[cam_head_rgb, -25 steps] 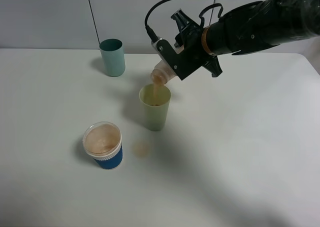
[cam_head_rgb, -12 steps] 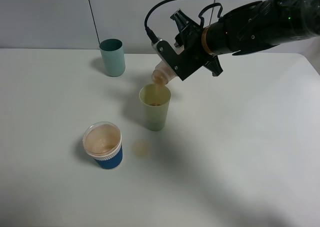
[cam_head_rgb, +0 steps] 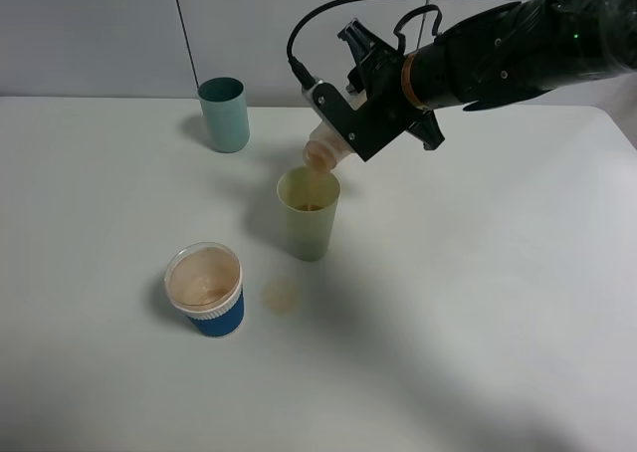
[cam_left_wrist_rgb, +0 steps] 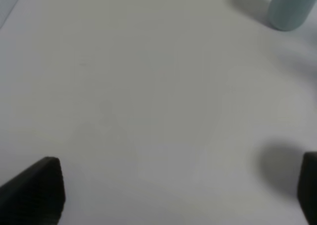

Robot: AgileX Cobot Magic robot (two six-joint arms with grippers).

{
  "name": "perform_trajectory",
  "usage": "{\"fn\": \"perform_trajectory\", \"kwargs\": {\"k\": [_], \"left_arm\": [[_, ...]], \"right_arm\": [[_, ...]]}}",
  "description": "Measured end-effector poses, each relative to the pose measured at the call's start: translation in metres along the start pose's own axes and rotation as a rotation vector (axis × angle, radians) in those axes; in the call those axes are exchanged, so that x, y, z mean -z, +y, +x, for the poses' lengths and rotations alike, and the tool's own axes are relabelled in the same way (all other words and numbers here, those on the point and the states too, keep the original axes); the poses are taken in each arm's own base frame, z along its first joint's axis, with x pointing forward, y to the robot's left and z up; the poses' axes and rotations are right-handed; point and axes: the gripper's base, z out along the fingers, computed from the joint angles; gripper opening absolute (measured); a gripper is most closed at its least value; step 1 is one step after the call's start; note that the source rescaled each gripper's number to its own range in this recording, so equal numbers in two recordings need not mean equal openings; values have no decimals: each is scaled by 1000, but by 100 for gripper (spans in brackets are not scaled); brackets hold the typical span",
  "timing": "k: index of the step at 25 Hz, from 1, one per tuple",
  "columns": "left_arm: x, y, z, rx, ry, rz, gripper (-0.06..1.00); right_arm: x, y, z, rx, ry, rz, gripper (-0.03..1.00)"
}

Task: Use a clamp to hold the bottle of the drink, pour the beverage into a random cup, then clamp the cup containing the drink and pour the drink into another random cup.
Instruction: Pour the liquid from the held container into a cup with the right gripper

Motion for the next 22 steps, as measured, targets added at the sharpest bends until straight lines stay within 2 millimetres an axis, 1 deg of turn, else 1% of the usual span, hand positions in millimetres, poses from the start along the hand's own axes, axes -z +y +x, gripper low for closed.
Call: {"fn": "perform_trajectory", "kwargs": {"k": [16, 22], "left_arm": [[0, 0, 0, 0, 0, 0, 95], [0, 0, 0, 0, 0, 0, 95]], "right_arm": [[0, 0, 0, 46, 3, 5, 1], [1, -2, -3, 59, 3, 8, 1]]}}
